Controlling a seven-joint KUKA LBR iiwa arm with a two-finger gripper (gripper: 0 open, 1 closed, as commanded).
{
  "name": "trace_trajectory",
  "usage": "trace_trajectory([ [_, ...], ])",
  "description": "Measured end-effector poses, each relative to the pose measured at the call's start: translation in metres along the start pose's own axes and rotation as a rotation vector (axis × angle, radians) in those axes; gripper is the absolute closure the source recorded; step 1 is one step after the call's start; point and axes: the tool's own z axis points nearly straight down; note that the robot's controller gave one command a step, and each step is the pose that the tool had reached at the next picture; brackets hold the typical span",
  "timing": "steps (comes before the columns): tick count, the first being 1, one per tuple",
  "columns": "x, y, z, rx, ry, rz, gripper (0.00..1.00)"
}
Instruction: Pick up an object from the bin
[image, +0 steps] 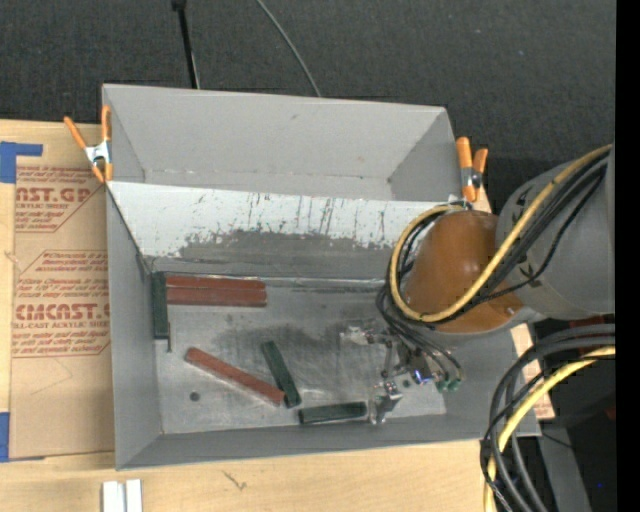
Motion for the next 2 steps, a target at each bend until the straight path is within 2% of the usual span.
trace_trajectory([
  [1,-0.003,0.017,0.006,-0.001,-0.001,-0.022,0.00],
  [2,0.005,0.019,0.028,0.000,0.005,-0.023,1.00],
])
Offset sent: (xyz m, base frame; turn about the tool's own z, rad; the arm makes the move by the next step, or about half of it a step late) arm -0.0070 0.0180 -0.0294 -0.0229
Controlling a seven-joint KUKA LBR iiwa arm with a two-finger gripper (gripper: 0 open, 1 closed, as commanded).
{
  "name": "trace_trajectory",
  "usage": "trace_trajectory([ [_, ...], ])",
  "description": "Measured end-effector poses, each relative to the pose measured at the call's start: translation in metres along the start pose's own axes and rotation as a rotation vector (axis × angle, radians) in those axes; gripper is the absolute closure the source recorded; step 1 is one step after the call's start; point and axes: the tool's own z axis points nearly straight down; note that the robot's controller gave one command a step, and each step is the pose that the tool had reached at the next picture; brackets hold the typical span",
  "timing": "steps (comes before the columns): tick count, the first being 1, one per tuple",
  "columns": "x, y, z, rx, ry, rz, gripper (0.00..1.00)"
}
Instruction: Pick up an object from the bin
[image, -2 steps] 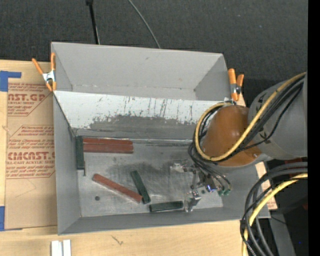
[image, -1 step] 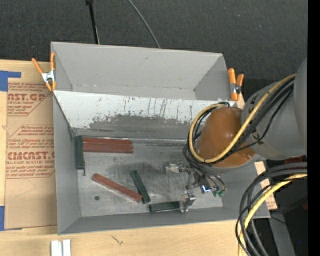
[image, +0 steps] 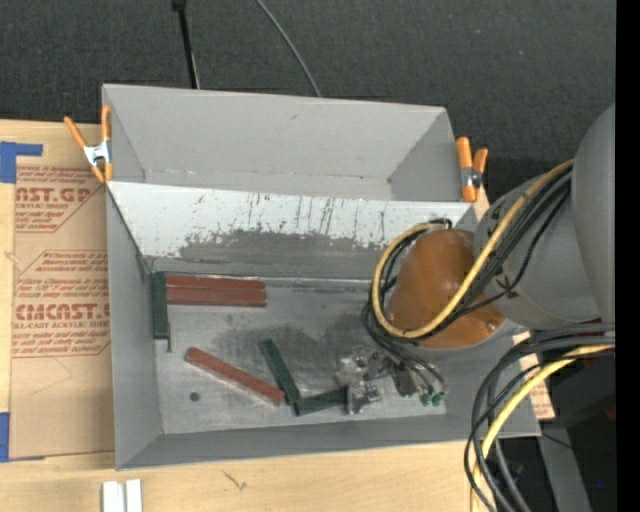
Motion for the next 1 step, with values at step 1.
trace_trajectory([
  [1,0.0000,0.0000,0.0000,0.000,0.000,0.000,1.00],
])
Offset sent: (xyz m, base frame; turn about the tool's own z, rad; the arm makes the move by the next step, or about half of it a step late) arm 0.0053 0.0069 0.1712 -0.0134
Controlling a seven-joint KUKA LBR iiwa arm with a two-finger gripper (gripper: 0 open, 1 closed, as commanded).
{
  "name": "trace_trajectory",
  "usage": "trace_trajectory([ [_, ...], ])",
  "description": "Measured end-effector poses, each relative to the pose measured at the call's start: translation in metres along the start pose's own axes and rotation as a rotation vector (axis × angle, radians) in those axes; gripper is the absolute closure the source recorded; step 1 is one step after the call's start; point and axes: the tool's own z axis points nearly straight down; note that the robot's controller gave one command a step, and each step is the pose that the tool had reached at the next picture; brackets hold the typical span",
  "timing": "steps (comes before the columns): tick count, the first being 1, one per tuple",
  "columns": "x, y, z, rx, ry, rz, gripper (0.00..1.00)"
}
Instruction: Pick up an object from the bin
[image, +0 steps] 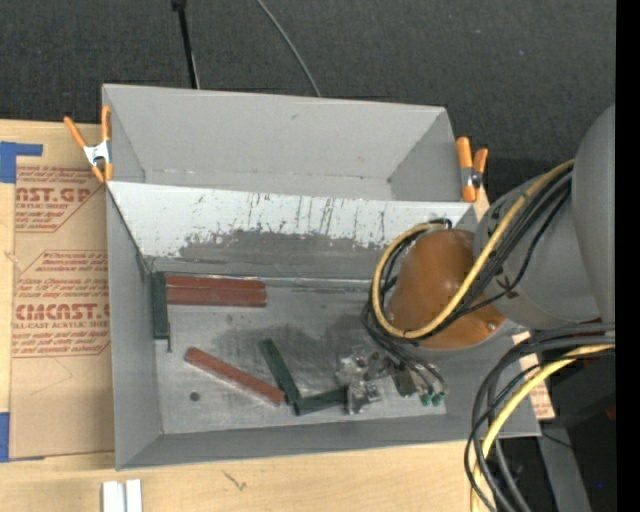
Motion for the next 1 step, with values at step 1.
trace_trajectory([
  [1,-0.0057,0.0061,-0.1717,0.001,-0.010,-0.013,1.00],
])
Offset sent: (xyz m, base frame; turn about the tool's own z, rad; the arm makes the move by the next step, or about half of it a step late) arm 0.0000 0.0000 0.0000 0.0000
